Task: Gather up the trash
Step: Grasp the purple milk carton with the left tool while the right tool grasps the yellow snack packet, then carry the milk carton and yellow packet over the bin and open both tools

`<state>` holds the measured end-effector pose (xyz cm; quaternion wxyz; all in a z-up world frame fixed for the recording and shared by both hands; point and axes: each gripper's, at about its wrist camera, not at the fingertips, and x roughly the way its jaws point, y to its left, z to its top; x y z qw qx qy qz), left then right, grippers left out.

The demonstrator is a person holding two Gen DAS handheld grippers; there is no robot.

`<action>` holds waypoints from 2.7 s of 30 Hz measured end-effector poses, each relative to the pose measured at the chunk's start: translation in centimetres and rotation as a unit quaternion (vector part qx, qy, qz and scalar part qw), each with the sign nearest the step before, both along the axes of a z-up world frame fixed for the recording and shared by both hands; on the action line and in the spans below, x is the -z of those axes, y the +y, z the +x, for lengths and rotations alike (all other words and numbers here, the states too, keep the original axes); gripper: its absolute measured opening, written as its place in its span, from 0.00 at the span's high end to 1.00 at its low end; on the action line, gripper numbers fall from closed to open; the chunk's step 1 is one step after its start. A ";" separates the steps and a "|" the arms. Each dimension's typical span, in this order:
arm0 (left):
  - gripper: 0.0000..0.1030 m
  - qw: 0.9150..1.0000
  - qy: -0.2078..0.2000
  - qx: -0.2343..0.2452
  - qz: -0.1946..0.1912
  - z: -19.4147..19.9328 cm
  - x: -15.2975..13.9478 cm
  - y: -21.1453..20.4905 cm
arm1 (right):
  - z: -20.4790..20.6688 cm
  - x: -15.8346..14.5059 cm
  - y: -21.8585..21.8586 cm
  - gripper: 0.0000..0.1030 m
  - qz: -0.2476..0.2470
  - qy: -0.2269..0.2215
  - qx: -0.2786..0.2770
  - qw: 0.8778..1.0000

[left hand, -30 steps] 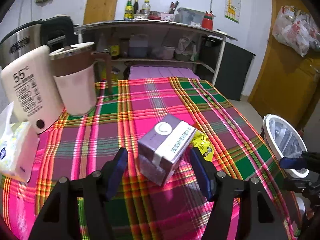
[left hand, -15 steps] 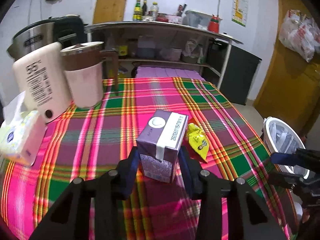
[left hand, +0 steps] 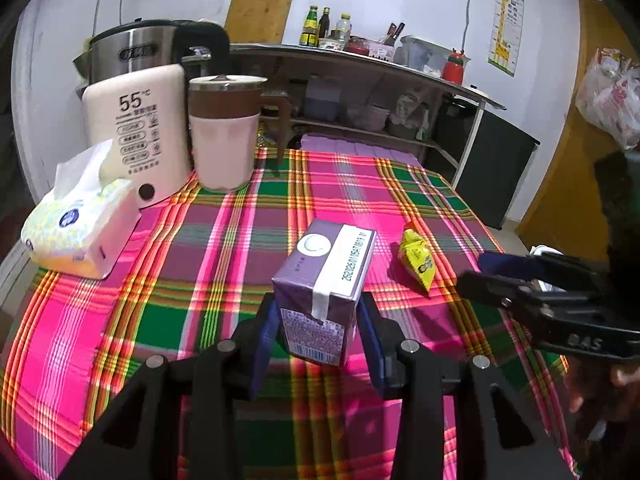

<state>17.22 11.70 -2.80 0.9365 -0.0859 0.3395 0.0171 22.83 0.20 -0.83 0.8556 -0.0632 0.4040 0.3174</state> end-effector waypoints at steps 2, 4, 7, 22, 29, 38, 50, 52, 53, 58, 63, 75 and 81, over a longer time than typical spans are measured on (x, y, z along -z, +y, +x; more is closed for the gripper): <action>0.60 1.000 0.001 -0.003 -0.003 -0.1 0.2 0.3 | 0.4 0.4 0.9 0.51 -0.015 -0.008 -0.005 1.000; 0.60 1.000 0.002 -0.006 -0.008 -0.2 0.4 0.7 | 0.7 0.9 1.8 0.51 -0.037 -0.019 -0.009 0.999; 0.60 1.000 0.002 -0.006 -0.013 -0.1 0.6 0.9 | 1.2 1.6 2.7 0.51 -0.063 -0.029 -0.010 0.998; 0.60 1.000 -0.003 -0.003 -0.023 -0.2 0.8 1.2 | 4.1 3.2 3.1 0.69 -0.069 -0.001 0.024 0.997; 0.60 1.000 -0.001 -0.003 -0.022 -0.4 0.6 0.9 | 3.7 2.8 2.4 0.77 -0.048 0.004 0.030 0.998; 0.60 1.000 -0.001 0.002 -0.021 -1.3 0.2 -0.7 | 0.5 1.3 -0.1 0.78 -0.013 0.009 0.034 0.999; 0.61 0.999 -0.002 0.035 -0.018 -3.3 -0.8 -5.1 | -4.4 -0.8 -4.6 0.78 0.018 0.006 0.045 0.999; 0.63 0.999 -0.003 0.042 -0.016 -3.5 -1.1 -5.8 | -5.2 -1.1 -5.4 0.78 0.021 0.004 0.048 0.999; 0.63 0.999 -0.004 0.045 -0.016 -3.6 -1.2 -6.2 | -5.4 -1.2 -5.7 0.78 0.022 0.004 0.050 0.999; 0.63 0.998 -0.004 0.061 -0.008 -3.9 -1.6 -7.9 | -6.6 -1.7 -7.7 0.78 0.032 0.001 0.063 0.997; 0.63 0.997 -0.009 0.070 -0.004 -4.2 -2.2 -9.2 | -7.6 -2.3 -9.5 0.78 0.037 -0.004 0.075 0.996; 0.63 0.994 -0.009 0.110 0.000 -3.7 -3.0 -13.7 | -9.2 -3.2 -14.1 0.78 0.051 -0.014 0.117 0.992; 0.63 0.990 -0.009 0.140 0.000 -2.9 -3.3 -16.6 | -9.6 -3.4 -17.3 0.78 0.050 -0.018 0.151 0.987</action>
